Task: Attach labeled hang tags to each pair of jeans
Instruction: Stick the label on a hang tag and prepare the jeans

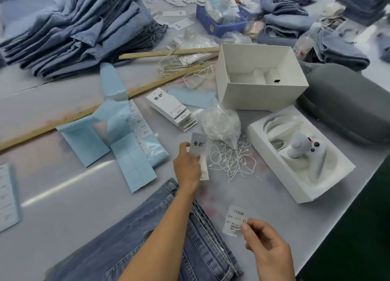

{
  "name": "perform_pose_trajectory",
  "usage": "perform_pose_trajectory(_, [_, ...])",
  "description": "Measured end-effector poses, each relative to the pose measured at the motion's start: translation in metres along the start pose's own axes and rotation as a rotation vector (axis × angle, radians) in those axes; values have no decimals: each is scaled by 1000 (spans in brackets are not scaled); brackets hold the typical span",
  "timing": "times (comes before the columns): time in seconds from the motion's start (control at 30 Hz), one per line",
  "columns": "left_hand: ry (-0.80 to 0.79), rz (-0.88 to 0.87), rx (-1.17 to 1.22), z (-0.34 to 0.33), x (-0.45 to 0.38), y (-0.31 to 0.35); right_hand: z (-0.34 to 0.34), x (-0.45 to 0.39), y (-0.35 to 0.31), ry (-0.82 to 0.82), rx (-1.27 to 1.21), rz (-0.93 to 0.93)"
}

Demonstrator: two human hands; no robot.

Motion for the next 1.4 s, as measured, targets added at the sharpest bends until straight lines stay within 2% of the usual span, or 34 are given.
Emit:
perform_pose_trajectory(0.07, [-87,-97,74,18,23,10,-2,2,-11,-36,-23,38])
perform_pose_trajectory(0.17, [-297,-206,160,54,83,19,-12,11,-37,-217,-10,117])
perform_pose_trajectory(0.3, [-354,-126,432,105,155,23,-34,31,-62,-422,147,226])
perform_pose_trajectory(0.37, [-337,-123,514,125,176,27,-40,42,-69,-425,217,305])
perform_pose_trajectory(0.5, [-232,-196,486,145,198,30,-47,61,-72,-368,377,456])
perform_pose_trajectory(0.57, [-145,-210,512,149,204,29,-50,71,-70,-280,467,568])
perform_pose_trajectory(0.67, [-47,-237,507,153,210,30,-55,88,-71,-100,614,838])
perform_pose_trajectory(0.7, [-25,-218,506,155,210,29,-55,88,-71,-69,600,814])
perform_pose_trajectory(0.73, [-1,-179,540,156,211,27,-55,85,-71,-90,547,697])
perform_pose_trajectory(0.8, [33,-87,648,161,212,22,-59,76,-70,-266,429,415])
perform_pose_trajectory(0.9, [47,-87,667,168,211,21,-66,79,-69,-539,442,403])
perform_pose_trajectory(0.97, [60,-88,638,170,212,22,-70,85,-66,-630,409,419])
perform_pose_trajectory(1.07, [121,-133,614,173,210,20,-75,89,-63,-663,346,347])
perform_pose_trajectory(1.2, [127,-130,566,170,211,17,-76,88,-50,-721,242,202])
perform_pose_trajectory(1.27, [195,-62,612,173,211,12,-68,84,-34,-773,321,180])
perform_pose_trajectory(1.33, [335,-22,665,186,204,0,-53,80,-10,-796,426,100])
perform_pose_trajectory(1.4, [380,35,651,195,196,-17,-36,72,-1,-781,417,24])
Point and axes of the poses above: each hand's wrist, its own x-axis away from the middle knuckle, its own z-axis out of the back of the hand, y = z × x, the point moved 3 cm from there along -x, towards the middle knuckle, and after that the axes turned 5 degrees about x, right-handed, at the moved point
